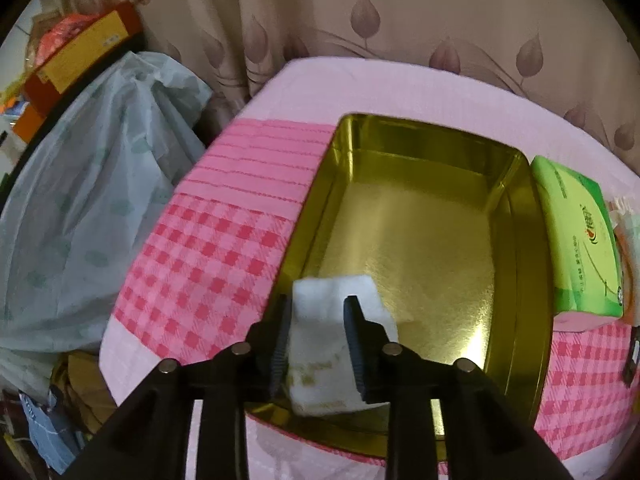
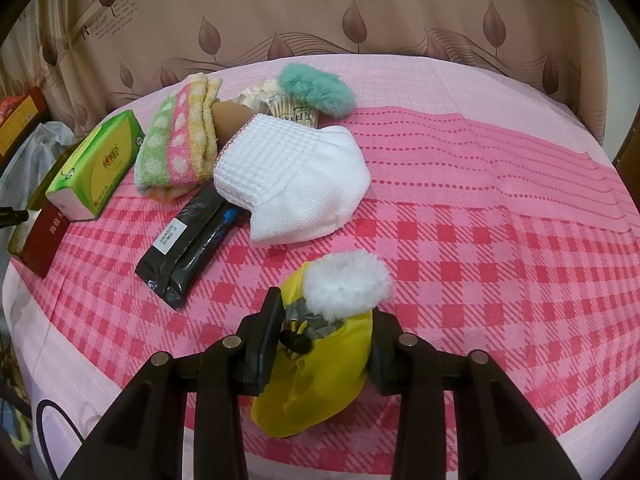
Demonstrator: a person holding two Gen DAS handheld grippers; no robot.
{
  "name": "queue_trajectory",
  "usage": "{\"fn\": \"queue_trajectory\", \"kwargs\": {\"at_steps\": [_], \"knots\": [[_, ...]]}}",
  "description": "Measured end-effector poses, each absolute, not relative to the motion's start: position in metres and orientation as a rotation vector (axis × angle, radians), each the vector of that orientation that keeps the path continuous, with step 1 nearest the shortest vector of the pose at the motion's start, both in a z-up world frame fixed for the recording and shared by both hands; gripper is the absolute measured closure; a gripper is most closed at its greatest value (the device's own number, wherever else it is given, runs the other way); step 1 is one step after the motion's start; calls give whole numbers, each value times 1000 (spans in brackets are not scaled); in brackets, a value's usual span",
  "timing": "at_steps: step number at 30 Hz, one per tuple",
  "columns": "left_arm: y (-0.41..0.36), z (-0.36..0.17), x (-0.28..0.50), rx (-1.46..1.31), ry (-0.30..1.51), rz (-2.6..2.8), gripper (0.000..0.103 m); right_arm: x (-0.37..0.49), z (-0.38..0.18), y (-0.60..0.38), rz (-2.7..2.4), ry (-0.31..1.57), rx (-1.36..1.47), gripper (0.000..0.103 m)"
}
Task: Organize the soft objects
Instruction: 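Carry the white socks into the gold tin and open the left gripper, then lower the yellow glove into the gold tin and open the right gripper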
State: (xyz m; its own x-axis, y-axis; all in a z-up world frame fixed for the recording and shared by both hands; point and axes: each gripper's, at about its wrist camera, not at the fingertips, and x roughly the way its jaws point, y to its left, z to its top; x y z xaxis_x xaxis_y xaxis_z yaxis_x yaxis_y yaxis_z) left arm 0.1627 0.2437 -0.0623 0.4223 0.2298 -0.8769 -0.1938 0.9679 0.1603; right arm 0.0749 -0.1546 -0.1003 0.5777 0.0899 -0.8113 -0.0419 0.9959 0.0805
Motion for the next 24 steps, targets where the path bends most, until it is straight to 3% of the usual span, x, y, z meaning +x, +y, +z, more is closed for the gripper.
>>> {"fn": "queue_trajectory", "kwargs": {"at_steps": [6,24], "knots": [[240,-42,137,55,991,304,60,75,-100,-157,77,950,53,68],[270,-37,106,-93,940,383,58,79,-96,-176,49,926,21,76]]}}
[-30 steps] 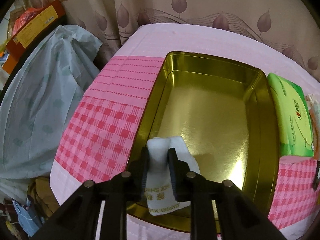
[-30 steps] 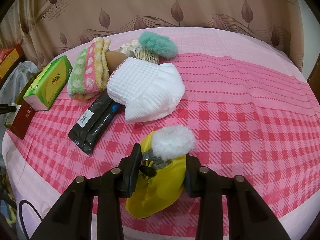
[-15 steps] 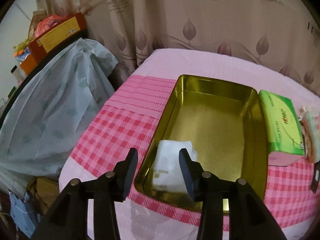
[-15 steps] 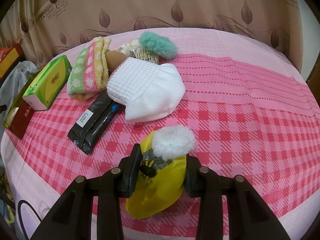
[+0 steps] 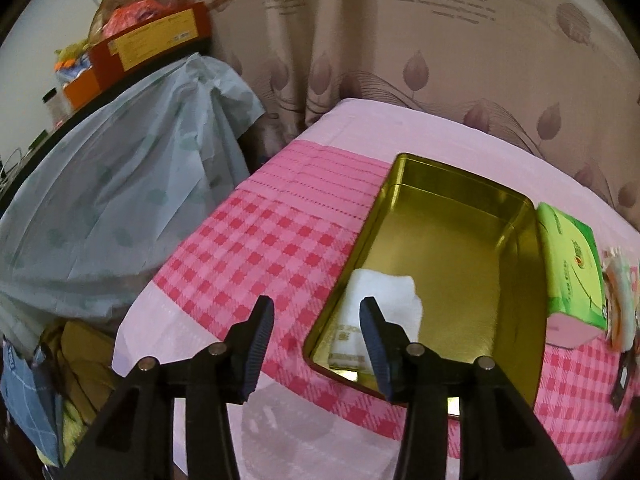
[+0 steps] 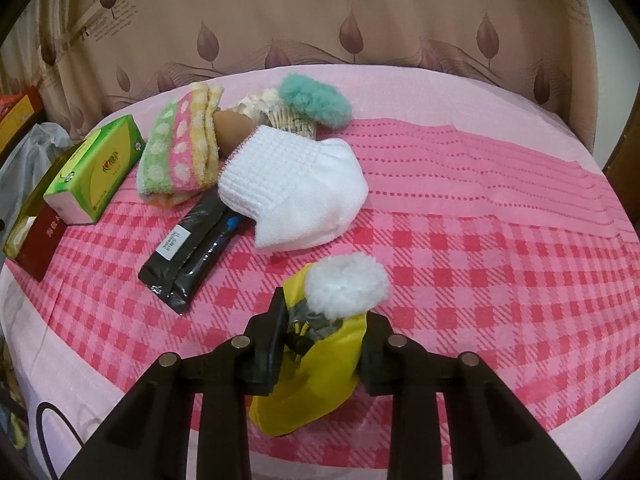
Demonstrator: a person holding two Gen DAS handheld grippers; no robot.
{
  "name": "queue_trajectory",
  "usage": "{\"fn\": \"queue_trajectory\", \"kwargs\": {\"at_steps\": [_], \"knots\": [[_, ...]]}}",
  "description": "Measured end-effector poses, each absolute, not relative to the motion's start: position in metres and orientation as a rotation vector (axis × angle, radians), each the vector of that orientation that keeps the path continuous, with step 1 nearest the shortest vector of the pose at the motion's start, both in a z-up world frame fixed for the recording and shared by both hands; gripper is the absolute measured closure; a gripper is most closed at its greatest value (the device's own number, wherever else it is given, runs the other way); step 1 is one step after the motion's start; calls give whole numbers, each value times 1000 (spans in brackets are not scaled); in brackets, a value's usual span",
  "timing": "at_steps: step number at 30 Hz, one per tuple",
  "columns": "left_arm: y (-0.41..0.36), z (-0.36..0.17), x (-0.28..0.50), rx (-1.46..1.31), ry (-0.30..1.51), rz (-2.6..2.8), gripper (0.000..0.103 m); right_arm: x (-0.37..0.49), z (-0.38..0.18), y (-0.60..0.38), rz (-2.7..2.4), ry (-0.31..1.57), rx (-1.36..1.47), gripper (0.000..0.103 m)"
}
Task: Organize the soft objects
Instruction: 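Lower the yellow glove into the gold tin and open the right gripper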
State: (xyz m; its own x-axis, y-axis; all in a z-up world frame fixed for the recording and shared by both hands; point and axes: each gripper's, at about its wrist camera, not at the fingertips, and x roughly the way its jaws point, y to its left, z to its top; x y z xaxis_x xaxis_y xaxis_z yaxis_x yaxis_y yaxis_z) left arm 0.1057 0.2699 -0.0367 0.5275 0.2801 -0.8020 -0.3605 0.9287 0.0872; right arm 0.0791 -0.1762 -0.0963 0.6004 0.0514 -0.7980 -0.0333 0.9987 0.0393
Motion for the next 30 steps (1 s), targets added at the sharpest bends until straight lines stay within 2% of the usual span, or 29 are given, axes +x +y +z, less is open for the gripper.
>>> {"fn": "queue_trajectory", "kwargs": {"at_steps": [10,25,30], "knots": [[290,-40,98,-156,948,451,57,105,-61,-174,150,864,-20,76],[332,-31,65,-275,913,610,57,151,-26,-60,498,829,-147,76],[340,-32,63,-297,920,626,57,155,-19,-49,592,814,-165,76]]}}
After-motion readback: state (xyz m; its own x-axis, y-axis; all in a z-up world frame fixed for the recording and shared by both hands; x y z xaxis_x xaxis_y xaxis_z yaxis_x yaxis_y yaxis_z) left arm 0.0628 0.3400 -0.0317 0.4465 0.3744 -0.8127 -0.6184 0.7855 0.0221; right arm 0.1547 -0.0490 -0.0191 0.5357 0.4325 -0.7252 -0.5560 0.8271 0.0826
